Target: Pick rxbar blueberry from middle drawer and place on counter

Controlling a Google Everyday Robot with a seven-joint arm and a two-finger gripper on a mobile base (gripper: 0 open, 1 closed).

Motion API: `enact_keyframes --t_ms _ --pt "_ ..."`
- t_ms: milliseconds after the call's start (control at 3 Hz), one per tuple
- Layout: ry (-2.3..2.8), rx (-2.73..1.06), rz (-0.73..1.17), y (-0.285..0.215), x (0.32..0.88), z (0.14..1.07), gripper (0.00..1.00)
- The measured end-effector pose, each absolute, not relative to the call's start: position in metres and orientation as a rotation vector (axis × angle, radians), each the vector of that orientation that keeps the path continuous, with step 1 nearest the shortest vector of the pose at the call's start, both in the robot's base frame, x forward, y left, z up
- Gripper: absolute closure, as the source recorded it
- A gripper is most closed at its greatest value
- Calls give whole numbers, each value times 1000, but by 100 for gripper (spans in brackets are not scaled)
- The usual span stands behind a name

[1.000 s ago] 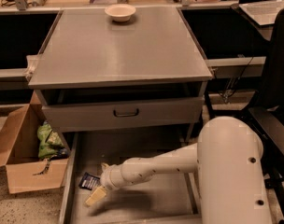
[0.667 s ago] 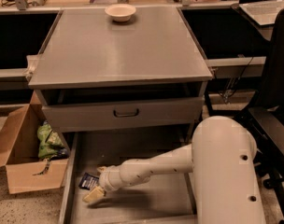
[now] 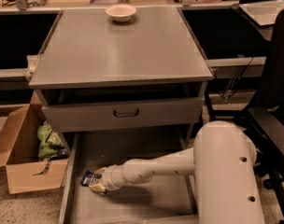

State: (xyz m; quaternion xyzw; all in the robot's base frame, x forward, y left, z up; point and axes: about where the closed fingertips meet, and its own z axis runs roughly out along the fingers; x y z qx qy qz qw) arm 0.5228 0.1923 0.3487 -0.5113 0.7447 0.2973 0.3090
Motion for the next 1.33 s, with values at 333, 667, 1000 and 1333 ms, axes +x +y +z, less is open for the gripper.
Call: enact_keyframes --t_ms 333,667,1000,1333 --pt "1967 -1350 786 192 524 351 97" --pt "1877 -1358 800 184 522 370 100" --pt "1746 -1369 842 170 511 409 100" --pt "1618 -1401 867 149 502 460 100"
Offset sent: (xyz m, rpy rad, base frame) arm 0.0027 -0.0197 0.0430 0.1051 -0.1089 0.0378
